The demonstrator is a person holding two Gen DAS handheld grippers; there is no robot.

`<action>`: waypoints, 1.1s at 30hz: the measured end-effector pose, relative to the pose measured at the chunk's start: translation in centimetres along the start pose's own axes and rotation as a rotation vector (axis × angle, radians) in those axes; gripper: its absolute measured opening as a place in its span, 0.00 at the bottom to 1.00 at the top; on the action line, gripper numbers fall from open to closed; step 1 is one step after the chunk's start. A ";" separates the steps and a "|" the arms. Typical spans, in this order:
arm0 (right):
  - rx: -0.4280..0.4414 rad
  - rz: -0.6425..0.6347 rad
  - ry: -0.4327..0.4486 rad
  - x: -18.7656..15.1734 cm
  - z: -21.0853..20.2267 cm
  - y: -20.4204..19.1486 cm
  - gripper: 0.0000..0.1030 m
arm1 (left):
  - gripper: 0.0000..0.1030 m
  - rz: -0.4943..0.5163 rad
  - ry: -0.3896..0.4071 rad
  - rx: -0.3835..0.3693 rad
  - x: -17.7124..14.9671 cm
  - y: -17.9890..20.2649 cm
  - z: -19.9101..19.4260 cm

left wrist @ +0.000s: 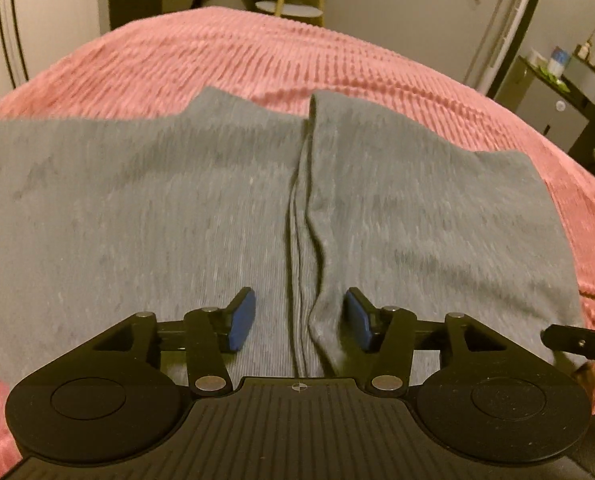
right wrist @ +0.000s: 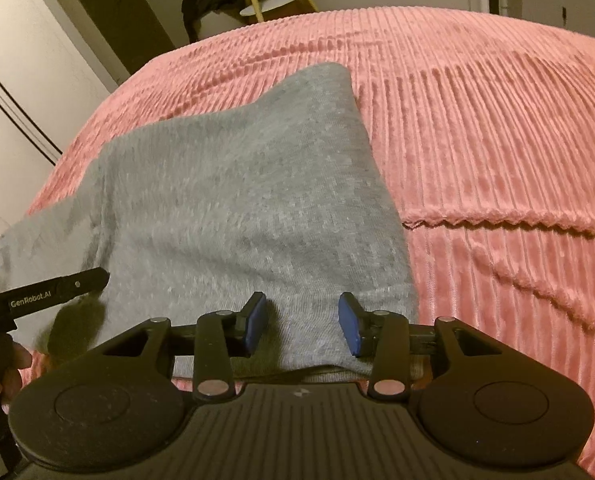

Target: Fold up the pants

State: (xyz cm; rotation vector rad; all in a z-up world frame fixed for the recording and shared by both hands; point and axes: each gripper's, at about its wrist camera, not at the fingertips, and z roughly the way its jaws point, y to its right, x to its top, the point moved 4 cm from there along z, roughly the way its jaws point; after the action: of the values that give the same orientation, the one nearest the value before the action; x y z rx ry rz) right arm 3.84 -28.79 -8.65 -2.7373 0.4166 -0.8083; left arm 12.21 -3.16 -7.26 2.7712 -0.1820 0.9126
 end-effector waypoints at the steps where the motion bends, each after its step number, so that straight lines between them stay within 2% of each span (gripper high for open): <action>1: 0.000 0.001 0.001 0.0 -0.1 0.0 0.40 | 0.54 -0.007 0.002 -0.006 -0.1 -0.1 -0.1; 6: -0.005 0.005 0.026 -0.1 -0.8 -0.3 0.44 | 0.52 -0.024 0.012 -0.049 -0.6 -0.4 -0.1; 10: 0.009 0.029 0.097 -0.4 -2.4 -0.4 0.59 | 0.51 -0.105 0.021 -0.140 -0.8 -1.7 0.0; 13: 0.046 0.084 0.132 -0.6 -3.0 0.2 0.63 | 0.46 -0.218 0.016 -0.260 -0.5 -2.9 0.2; 16: 0.042 0.122 0.108 -0.5 -2.6 0.8 0.64 | 0.46 -0.296 -0.007 -0.340 -0.4 -3.3 1.1; 18: 0.041 0.115 0.103 -0.5 -2.3 0.7 0.64 | 0.46 -0.318 -0.029 -0.357 -0.1 -3.3 1.9; 20: 0.033 0.103 0.105 -0.5 -2.3 0.4 0.64 | 0.38 -0.352 -0.028 -0.382 0.2 -3.2 2.6; 21: 0.030 0.098 0.107 -0.5 -2.3 0.3 0.64 | 0.19 -0.364 -0.033 -0.385 0.3 -3.3 2.9; 23: 0.028 0.091 0.126 -0.5 -2.6 0.2 0.63 | 0.18 -0.396 -0.042 -0.398 0.2 -3.6 3.6; 26: 0.022 0.075 0.174 -0.3 -3.5 -0.3 0.53 | 0.16 -0.432 -0.029 -0.420 0.3 -3.9 3.3; 28: 0.048 0.085 0.203 -0.1 -3.9 -0.8 0.49 | 0.15 -0.385 0.017 -0.404 0.7 -3.5 2.2; 30: 0.059 0.077 0.207 0.1 -3.7 -1.7 0.49 | 0.15 -0.318 0.082 -0.366 1.0 -3.1 0.6; 33: 0.045 0.034 0.190 0.3 -2.6 -3.0 0.49 | 0.15 -0.283 0.130 -0.264 1.1 -3.7 -1.1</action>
State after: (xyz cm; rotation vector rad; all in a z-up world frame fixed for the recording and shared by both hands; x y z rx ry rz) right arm 3.24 -26.50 -5.40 -2.6144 0.4752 -1.0603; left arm 13.19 0.67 -6.33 2.4087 0.1023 0.9164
